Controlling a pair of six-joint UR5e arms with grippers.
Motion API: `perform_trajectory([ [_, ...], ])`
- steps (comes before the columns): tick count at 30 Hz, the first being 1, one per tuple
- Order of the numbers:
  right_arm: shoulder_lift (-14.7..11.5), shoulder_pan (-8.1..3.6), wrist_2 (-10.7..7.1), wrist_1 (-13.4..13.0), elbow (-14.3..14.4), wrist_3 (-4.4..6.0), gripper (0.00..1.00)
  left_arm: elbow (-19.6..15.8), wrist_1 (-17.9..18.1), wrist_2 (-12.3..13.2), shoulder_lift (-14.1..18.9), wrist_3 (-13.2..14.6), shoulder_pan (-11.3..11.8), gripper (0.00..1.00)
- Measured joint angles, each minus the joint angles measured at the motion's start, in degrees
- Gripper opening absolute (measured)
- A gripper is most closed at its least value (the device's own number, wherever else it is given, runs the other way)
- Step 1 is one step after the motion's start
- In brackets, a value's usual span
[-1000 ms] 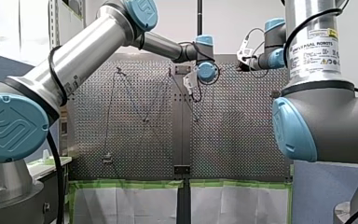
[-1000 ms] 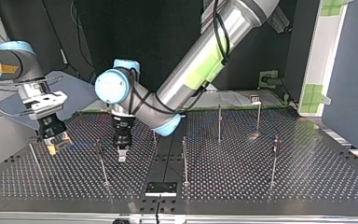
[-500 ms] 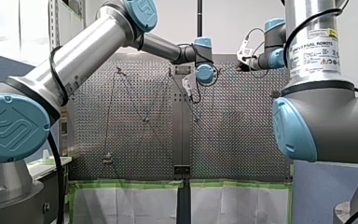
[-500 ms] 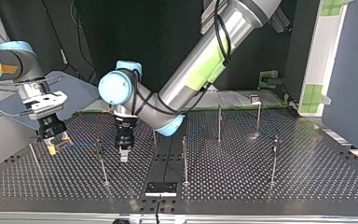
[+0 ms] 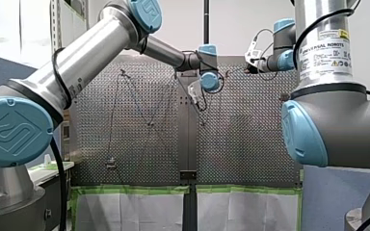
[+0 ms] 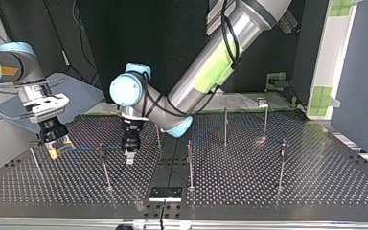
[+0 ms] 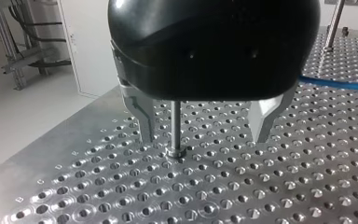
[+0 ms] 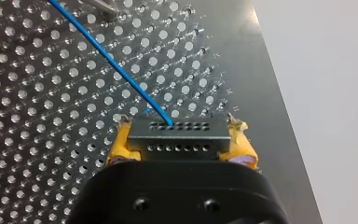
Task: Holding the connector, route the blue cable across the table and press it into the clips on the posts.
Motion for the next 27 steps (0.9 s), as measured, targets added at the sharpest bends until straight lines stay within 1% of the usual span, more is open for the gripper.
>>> perform_trajectory([
  [11,0.0,0.0,0.0,0.0,0.0,0.0,0.0,-1.32,1.54,1.02,0.05,-0.46,0.32,0.98],
  [27,0.0,0.0,0.0,0.0,0.0,0.0,0.0,-2.21,2.57,1.7,0.08,-0.77,0.54,0.98],
])
